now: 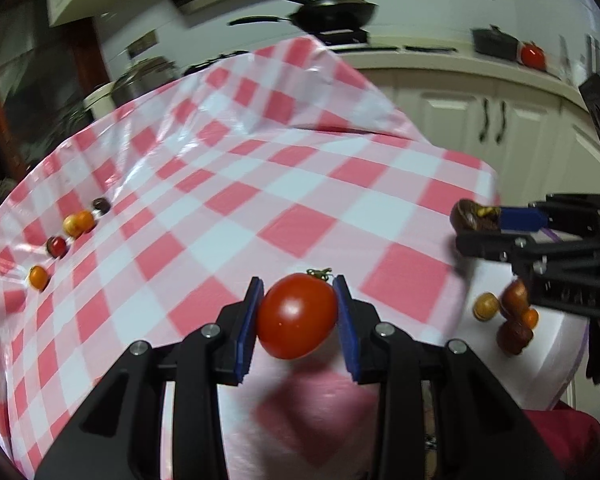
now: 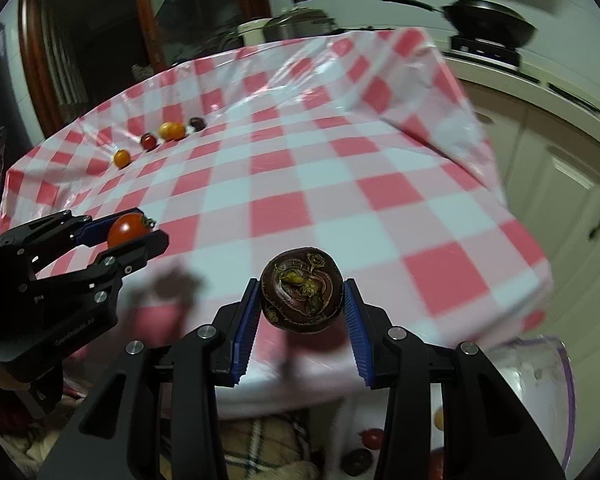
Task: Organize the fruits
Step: 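Carry the dried fruit and the red tomato over to the white box, then open the left tool to drop the tomato while the right tool drops the dried fruit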
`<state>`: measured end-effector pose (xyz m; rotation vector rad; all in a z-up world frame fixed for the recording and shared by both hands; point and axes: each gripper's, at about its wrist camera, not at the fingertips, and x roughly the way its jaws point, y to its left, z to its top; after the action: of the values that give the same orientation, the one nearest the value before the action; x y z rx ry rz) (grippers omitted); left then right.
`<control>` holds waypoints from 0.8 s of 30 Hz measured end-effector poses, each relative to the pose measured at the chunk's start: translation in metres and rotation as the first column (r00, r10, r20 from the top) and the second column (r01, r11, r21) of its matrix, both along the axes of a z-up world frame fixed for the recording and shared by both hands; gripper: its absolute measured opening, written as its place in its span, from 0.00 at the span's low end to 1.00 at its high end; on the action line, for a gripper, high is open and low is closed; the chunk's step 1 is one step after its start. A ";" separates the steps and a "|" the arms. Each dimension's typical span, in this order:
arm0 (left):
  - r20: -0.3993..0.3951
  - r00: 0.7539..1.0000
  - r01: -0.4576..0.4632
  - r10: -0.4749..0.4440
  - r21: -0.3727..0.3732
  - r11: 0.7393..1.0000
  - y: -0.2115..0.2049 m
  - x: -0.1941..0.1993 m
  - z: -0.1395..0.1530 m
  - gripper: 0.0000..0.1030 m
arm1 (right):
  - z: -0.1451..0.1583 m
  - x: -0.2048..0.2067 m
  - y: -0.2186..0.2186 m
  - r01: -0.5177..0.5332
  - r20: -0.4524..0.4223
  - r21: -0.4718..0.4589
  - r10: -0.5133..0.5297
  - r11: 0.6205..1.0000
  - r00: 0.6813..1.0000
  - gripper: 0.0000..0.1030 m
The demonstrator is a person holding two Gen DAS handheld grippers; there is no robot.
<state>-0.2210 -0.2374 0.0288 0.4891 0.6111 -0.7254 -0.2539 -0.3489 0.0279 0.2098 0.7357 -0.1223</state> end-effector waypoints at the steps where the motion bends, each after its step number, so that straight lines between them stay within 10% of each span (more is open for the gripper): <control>1: 0.001 1.000 0.020 -0.020 0.012 1.000 -0.007 -0.005 -0.002 0.35 | -0.001 -0.004 -0.007 0.011 0.000 0.005 -0.011 1.000 1.000 0.40; 13: 0.008 0.965 0.260 -0.262 0.124 0.958 -0.075 -0.071 -0.018 0.35 | -0.030 -0.066 -0.078 0.204 -0.025 0.071 -0.203 0.976 0.979 0.40; 24: -0.207 0.880 0.468 -0.427 0.231 0.853 -0.130 -0.113 -0.080 0.35 | -0.083 -0.111 -0.128 0.362 -0.182 0.052 -0.347 0.931 0.920 0.40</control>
<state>-0.3338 -0.3676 -0.0514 0.8606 0.7533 -1.1382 -0.3645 -0.4772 -0.0550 0.4180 0.8691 -0.4608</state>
